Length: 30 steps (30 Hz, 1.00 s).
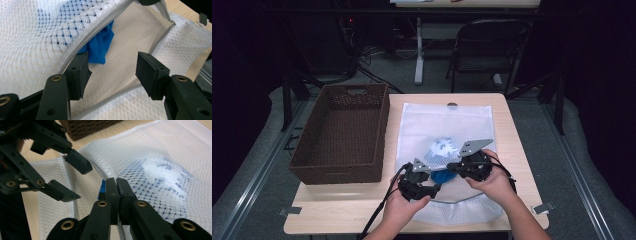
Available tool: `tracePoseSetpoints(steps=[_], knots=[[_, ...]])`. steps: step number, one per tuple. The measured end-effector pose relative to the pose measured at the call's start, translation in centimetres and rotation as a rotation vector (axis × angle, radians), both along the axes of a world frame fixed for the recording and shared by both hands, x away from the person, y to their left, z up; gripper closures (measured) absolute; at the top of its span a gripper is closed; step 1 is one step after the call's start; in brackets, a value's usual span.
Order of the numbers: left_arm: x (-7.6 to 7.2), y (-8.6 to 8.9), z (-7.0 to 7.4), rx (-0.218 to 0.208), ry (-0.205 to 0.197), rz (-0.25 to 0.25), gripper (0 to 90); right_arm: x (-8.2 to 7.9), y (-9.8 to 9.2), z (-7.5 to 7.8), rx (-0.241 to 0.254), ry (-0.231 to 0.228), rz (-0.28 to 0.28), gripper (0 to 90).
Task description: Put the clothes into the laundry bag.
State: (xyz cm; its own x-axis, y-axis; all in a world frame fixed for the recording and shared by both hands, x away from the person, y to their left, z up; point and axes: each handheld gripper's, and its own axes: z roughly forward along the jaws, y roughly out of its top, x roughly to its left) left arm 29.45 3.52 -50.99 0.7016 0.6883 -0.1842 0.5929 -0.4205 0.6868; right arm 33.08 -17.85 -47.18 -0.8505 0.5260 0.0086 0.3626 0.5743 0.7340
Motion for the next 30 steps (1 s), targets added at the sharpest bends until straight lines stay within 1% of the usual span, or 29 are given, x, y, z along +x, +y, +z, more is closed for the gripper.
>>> tracePoseSetpoints(steps=[1, 2, 5, 10, 12, 15, 16, 18, 20, 21, 23, 24, 25, 27, 30], knots=[[-0.2, 0.1, 0.1, -0.003, -0.001, 0.001, 44.1, 0.0, 0.0, 0.0, -0.001, 0.000, 0.000, 88.4], [-0.4, 0.4, 0.2, 0.004, -0.001, -0.005, 44.2, -0.1, 0.1, 0.0, -0.002, 0.002, 0.000, 88.4], [-0.8, 0.9, 0.6, 0.008, -0.014, -0.003, 44.3, -0.1, 0.1, 0.0, -0.007, 0.001, 0.007, 88.4], [-1.3, 2.1, 1.3, -0.013, -0.033, 0.005, 44.3, -0.3, 0.3, -0.1, -0.014, 0.009, 0.013, 88.4], [-1.5, 2.8, 1.4, -0.019, -0.044, 0.018, 44.3, -0.4, 0.3, -0.1, -0.020, 0.012, 0.017, 88.4], [-1.4, 3.8, 1.5, -0.021, -0.045, 0.031, 44.3, -0.6, 0.4, -0.3, -0.033, 0.019, 0.019, 88.4], [-1.4, 4.1, 1.4, -0.027, -0.043, 0.040, 44.3, -0.7, 0.5, -0.3, -0.039, 0.021, 0.019, 88.3], [-1.3, 4.8, 1.4, -0.027, -0.036, 0.047, 44.3, -0.7, 0.5, -0.4, -0.044, 0.025, 0.024, 88.4], [-1.3, 5.0, 1.4, -0.029, -0.037, 0.051, 44.3, -0.8, 0.6, -0.5, -0.049, 0.028, 0.029, 88.4], [-1.2, 5.6, 1.4, -0.029, -0.041, 0.060, 44.3, -0.8, 0.7, -0.6, -0.051, 0.038, 0.026, 88.4], [-1.2, 6.1, 1.4, -0.030, -0.045, 0.067, 44.4, -0.9, 0.8, -0.7, -0.059, 0.043, 0.026, 88.4], [-1.2, 6.4, 1.4, -0.033, -0.047, 0.078, 44.3, -0.9, 0.9, -0.8, -0.064, 0.043, 0.030, 88.4], [-1.2, 6.7, 1.4, -0.027, -0.045, 0.076, 44.4, -1.0, 0.9, -0.9, -0.073, 0.048, 0.029, 88.3], [-1.3, 7.2, 1.3, -0.015, -0.057, 0.083, 44.3, -1.1, 0.9, -1.1, -0.082, 0.049, 0.031, 88.4], [-1.3, 7.9, 1.0, -0.008, -0.052, 0.092, 44.3, -1.3, 0.8, -1.6, -0.088, 0.053, 0.028, 88.3]])
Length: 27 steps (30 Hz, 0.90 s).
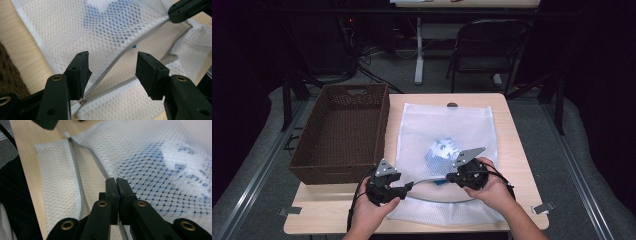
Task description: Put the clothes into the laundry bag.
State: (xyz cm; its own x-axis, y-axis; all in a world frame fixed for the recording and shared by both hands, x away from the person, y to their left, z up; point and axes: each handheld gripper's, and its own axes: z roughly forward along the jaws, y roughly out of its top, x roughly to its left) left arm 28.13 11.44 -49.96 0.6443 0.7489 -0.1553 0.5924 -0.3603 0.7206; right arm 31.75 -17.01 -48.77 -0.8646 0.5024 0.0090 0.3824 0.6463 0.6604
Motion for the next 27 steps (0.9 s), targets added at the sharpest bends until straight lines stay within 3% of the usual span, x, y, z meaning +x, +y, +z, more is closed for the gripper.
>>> tracePoseSetpoints(steps=[13, 27], knots=[[0.1, 1.0, -1.8, 0.017, 0.022, 0.034, 44.3, -0.9, -0.2, -2.7, 0.004, 0.022, -0.018, 88.3], [-0.1, 1.4, -2.8, 0.032, 0.034, 0.039, 45.7, -0.4, -0.8, -4.9, -0.019, 0.049, -0.024, 88.3]])
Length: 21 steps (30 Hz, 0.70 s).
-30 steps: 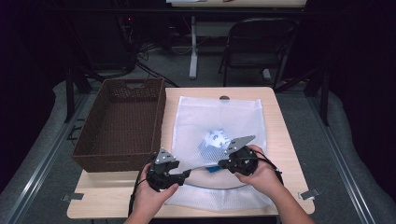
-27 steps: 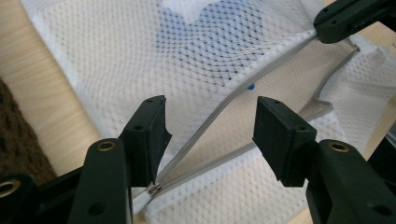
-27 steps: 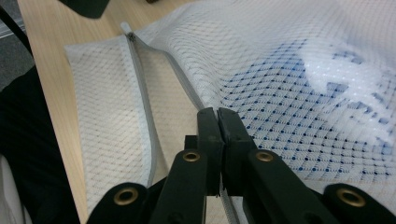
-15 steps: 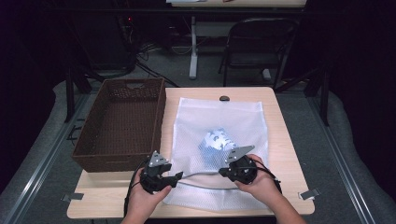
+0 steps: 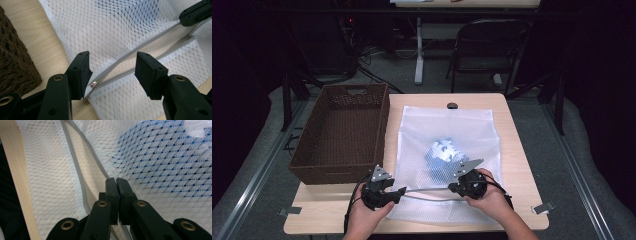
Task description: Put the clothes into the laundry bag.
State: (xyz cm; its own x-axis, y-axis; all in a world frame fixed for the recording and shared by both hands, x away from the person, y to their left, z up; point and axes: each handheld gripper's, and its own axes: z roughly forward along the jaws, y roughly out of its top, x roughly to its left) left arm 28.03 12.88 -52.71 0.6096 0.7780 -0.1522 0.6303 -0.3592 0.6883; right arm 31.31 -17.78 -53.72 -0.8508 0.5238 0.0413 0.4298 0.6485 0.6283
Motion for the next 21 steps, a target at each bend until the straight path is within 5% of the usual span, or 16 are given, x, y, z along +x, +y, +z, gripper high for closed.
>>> tracePoseSetpoints(steps=[21], knots=[[-0.65, 0.92, -0.73, 0.047, 0.000, 0.027, 48.7, 0.19, -0.09, -0.79, 0.009, 0.004, -0.027, 88.1]])
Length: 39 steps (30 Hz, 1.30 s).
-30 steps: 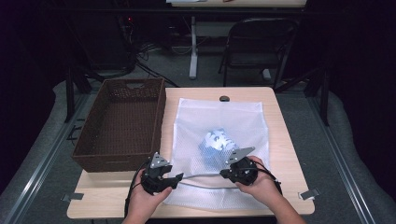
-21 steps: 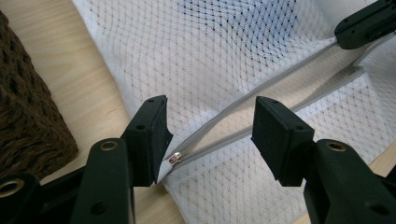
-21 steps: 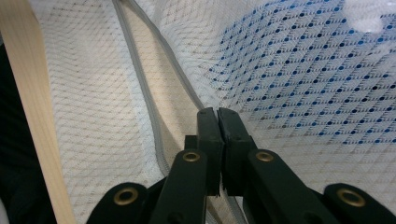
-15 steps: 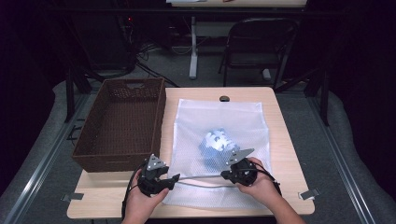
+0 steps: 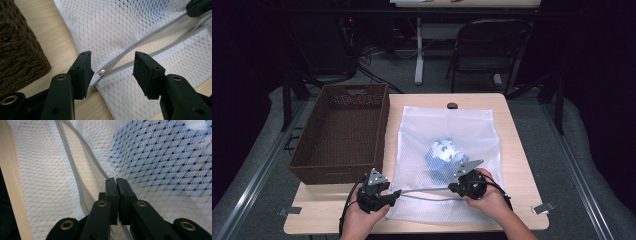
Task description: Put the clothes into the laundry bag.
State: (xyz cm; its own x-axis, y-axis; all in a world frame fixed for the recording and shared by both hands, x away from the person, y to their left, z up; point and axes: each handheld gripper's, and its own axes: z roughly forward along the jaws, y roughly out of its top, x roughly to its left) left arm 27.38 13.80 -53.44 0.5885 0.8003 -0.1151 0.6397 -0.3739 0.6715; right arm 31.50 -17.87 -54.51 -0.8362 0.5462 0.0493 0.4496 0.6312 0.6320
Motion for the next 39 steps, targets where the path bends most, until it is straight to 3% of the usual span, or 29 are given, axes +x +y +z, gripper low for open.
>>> tracePoseSetpoints(steps=[4, 9, 18, 24, 26, 35, 39], knots=[[0.0, 0.1, -0.2, 0.010, 0.005, -0.002, 51.1, -0.3, 0.1, 0.3, 0.012, -0.007, 0.001, 87.7], [0.2, 0.3, -0.4, 0.014, 0.020, -0.001, 54.6, -0.5, 0.0, 0.7, 0.037, -0.012, -0.012, 80.7], [0.7, 0.9, -1.3, -0.010, 0.045, 0.041, 51.8, -0.9, -0.5, 2.2, 0.147, -0.086, -0.047, 60.0], [1.0, 0.8, -2.1, -0.010, 0.076, 0.053, 45.5, -0.9, -0.6, 2.3, 0.154, -0.123, -0.059, 51.7], [1.1, 0.7, -2.5, -0.009, 0.092, 0.054, 44.7, -0.9, -0.6, 2.3, 0.149, -0.159, -0.068, 50.0], [1.2, 0.2, -3.0, -0.007, 0.127, 0.039, 46.1, -0.7, -0.6, 1.9, 0.150, -0.089, -0.076, 47.6], [1.1, 0.1, -2.7, -0.020, 0.125, 0.034, 48.3, -0.8, -0.6, 1.9, 0.134, -0.084, -0.075, 49.9]])
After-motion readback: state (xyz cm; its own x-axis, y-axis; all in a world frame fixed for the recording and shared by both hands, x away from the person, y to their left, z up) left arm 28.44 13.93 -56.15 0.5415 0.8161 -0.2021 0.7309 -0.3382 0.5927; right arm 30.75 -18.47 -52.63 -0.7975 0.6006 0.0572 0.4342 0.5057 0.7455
